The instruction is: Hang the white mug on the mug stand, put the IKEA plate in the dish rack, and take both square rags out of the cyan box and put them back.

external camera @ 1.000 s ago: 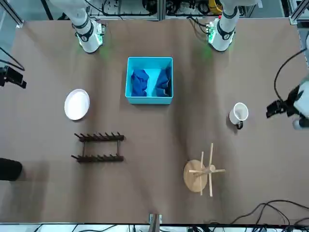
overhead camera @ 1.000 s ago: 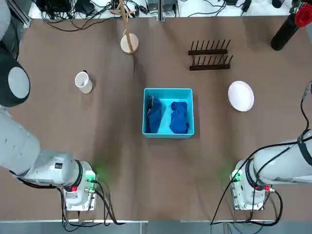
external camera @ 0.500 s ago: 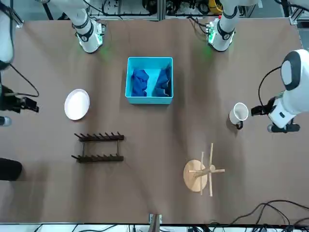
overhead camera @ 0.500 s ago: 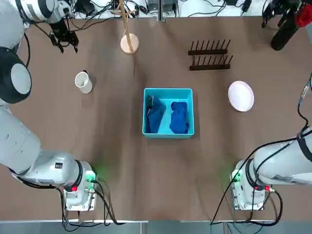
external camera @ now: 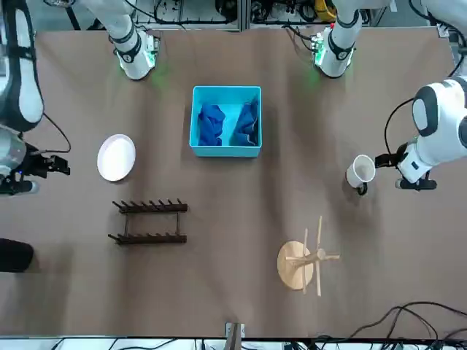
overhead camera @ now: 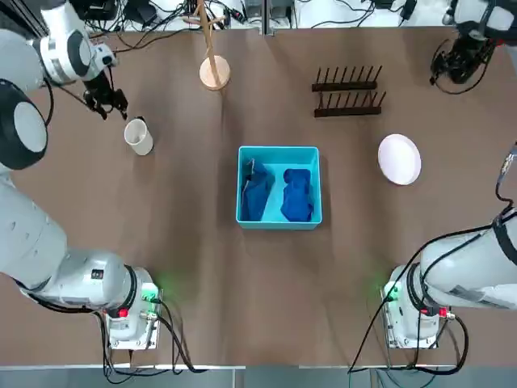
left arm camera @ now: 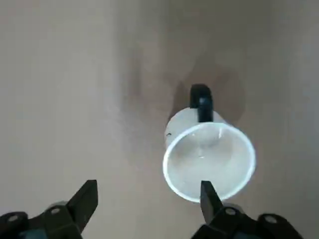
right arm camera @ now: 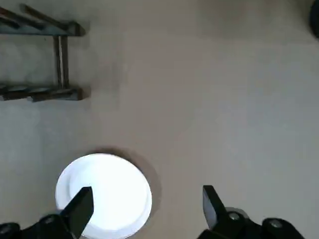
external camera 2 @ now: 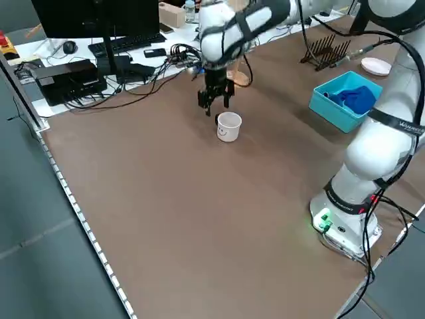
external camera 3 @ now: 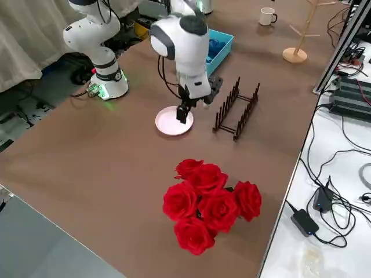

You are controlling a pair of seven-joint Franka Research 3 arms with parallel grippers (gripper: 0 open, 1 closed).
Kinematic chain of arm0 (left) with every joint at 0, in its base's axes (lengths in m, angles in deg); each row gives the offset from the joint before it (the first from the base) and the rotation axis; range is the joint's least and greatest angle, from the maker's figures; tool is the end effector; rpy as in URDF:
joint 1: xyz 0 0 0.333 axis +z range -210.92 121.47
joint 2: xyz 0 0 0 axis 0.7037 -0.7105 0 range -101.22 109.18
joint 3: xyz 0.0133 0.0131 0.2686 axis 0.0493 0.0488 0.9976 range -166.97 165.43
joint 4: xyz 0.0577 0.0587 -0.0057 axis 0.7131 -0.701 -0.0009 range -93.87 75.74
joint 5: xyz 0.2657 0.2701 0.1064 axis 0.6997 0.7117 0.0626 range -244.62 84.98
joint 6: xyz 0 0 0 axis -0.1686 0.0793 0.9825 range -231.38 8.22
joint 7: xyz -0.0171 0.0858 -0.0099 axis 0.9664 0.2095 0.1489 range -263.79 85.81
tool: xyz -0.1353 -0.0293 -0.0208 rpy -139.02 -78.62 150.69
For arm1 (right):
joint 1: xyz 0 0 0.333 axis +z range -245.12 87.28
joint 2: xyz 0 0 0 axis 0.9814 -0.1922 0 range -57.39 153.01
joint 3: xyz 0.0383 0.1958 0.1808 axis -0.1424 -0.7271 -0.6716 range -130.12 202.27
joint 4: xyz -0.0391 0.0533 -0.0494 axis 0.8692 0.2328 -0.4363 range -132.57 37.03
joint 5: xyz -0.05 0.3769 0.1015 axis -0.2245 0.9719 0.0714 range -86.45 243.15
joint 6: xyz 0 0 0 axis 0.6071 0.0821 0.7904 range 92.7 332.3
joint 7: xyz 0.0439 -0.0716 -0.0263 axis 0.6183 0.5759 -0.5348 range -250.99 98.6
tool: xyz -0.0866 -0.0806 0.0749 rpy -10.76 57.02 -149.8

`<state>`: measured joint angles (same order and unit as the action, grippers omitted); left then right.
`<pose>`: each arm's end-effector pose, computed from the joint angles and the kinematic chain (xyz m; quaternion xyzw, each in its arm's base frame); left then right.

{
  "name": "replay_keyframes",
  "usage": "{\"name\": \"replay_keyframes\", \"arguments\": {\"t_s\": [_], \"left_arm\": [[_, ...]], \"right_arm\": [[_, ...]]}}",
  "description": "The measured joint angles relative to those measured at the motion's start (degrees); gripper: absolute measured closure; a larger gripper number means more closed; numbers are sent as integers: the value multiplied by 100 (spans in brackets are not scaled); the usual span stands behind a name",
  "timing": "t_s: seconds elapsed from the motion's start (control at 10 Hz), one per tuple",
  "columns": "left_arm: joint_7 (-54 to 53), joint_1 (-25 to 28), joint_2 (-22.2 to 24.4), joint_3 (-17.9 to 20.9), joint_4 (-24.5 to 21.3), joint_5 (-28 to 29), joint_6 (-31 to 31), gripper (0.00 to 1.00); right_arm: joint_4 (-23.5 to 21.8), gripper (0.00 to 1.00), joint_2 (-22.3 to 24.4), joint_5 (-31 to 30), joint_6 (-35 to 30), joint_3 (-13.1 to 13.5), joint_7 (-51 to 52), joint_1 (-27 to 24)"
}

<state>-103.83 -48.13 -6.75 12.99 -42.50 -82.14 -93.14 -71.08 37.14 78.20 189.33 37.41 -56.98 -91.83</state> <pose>0.5160 0.0948 0.2152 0.9967 -0.0262 -0.0760 0.0098 0.5535 -0.1406 0.2809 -0.9985 -0.0442 0.0314 0.0060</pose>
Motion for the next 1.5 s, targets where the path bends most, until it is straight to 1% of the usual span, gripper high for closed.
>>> {"name": "replay_keyframes", "arguments": {"t_s": [0.2, 0.3, 0.4, 0.5, 0.6, 0.9, 1.0, 1.2, 1.5], "left_arm": [[-88, -5, -5, 3, -425, -124, -542, 14], [-111, -8, -23, -1, -643, -131, -830, 14], [-152, -8, -60, -2, -811, -134, -1042, 21], [-194, -8, -88, -3, -870, -135, -1117, 30], [-203, -11, -95, -11, -871, -136, -1130, 34], [-204, -34, -95, -39, -855, -137, -1162, 83], [-210, -38, -90, -47, -807, -141, -1179, 94], [-210, -57, -44, -95, -589, -151, -1188, 93], [-45, -87, 238, -209, -251, -630, -1186, 93]], "right_arm": [[-900, 3, -154, 0, 1241, 5, 157, -15], [-1198, 4, -234, 0, 1622, 9, 289, -56], [-1380, 4, -332, 0, 1901, 10, 398, -112], [-1506, 5, -446, 0, 2165, 10, 447, -133], [-1605, 6, -572, 0, 2407, 1, 467, -133], [-1823, 8, -942, 0, 3070, -11, 478, -133], [-1886, 8, -1010, 0, 3257, -19, 478, -132], [-1906, 8, -1031, 0, 3336, -24, 478, -131], [-1910, 8, -1030, 0, 3339, -27, 480, -131]]}}
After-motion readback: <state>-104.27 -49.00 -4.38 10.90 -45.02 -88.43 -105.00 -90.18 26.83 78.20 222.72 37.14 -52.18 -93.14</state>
